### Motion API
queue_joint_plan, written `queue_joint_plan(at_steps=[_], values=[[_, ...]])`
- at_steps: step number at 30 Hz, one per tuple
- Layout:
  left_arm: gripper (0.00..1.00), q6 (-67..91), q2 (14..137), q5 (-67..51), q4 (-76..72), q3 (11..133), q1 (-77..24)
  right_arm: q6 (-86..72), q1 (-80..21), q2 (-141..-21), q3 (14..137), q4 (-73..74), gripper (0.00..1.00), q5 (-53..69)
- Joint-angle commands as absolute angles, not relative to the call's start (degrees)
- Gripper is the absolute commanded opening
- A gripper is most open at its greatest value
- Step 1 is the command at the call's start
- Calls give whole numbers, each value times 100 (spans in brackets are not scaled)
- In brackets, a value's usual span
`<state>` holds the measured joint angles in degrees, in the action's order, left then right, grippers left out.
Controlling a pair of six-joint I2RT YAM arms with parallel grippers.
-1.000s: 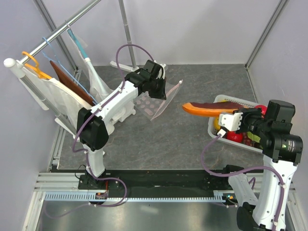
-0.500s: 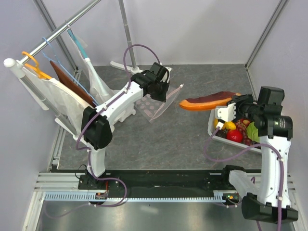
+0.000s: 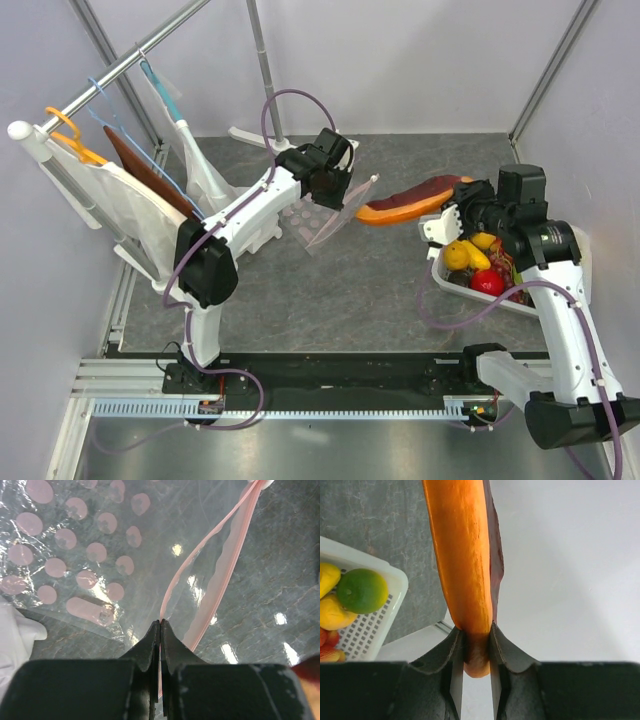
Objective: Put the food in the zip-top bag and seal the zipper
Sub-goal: Pick up the fake food from the bin, then place the fake food in the zipper food storage bag.
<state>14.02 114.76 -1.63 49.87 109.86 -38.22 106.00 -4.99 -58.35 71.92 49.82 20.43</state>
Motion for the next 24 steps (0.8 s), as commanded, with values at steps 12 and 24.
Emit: queue_joint_plan(at_steps=[12,24], values=[[2,976,11487,272,5027,11443,-3876,10116,-1740,-6442,7699,4245,0,853],[2,844,11470,554,5010,11619,-4060,10186,-2232,-6697,7831,4650,0,132]])
